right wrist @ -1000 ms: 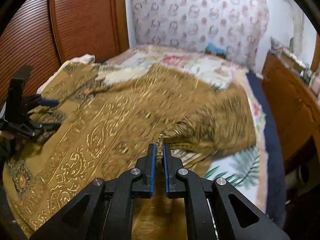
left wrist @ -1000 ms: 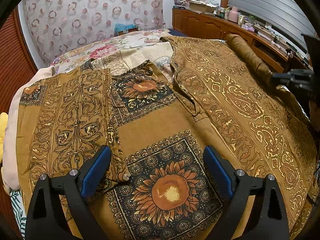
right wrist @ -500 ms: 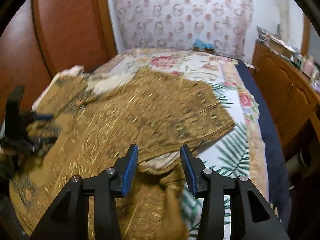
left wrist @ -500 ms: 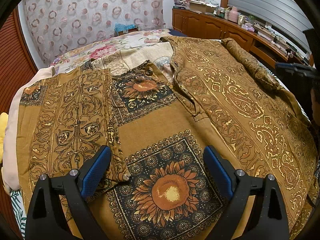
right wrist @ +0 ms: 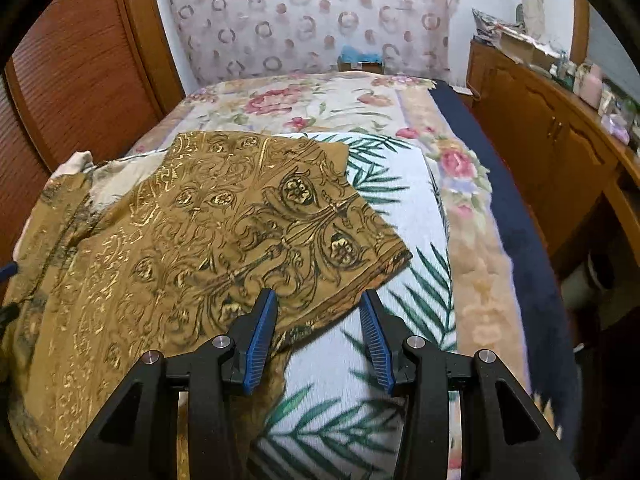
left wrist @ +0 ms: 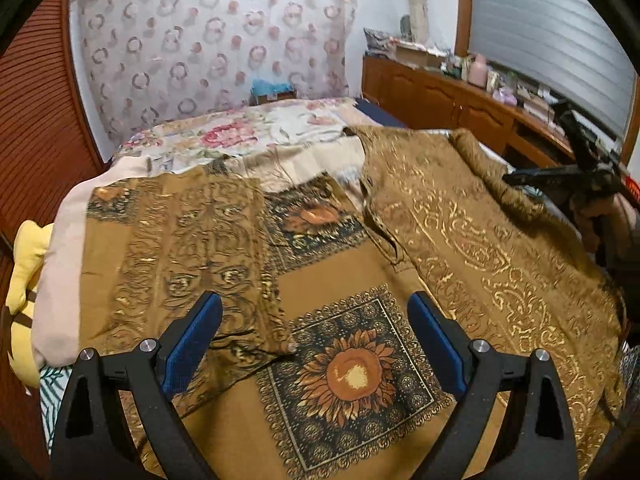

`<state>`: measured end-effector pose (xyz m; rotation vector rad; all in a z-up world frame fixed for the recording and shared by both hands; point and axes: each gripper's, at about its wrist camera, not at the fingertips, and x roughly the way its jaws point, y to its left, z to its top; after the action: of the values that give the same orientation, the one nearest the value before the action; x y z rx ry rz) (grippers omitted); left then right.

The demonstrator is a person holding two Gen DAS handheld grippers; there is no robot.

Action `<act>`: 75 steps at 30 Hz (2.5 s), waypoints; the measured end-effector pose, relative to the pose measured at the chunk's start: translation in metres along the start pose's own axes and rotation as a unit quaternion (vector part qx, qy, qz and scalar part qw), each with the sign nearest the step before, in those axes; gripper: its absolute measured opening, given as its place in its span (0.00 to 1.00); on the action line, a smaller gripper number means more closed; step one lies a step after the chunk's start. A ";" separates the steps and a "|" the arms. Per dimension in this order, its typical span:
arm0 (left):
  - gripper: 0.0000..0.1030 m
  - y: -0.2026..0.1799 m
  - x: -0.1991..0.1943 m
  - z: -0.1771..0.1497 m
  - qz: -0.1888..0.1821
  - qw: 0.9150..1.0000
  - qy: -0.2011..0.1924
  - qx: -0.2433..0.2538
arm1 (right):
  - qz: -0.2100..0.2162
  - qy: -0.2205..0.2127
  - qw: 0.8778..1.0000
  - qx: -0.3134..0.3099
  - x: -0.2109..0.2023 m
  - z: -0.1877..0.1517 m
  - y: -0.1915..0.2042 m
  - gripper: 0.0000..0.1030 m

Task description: Fold small clothes

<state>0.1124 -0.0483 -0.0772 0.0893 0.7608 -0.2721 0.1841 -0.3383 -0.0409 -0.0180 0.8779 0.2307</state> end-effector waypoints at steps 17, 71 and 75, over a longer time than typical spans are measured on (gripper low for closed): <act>0.92 0.016 -0.013 -0.004 0.008 0.999 -0.025 -0.031 | 0.008 -0.084 0.992 -0.097 -0.016 0.023 0.083 0.07; 0.53 0.172 0.021 0.031 0.062 0.994 -0.018 -0.093 | 0.048 -0.017 0.991 -0.124 0.043 0.007 0.063 0.56; 0.51 0.185 0.036 0.038 0.074 0.992 -0.004 -0.099 | 0.046 -0.018 0.991 -0.126 0.043 0.007 0.064 0.56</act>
<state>0.2135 0.1153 -0.0785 -0.0428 0.7648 -0.0553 0.2023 -0.2670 -0.0641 -0.2081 0.8096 0.4250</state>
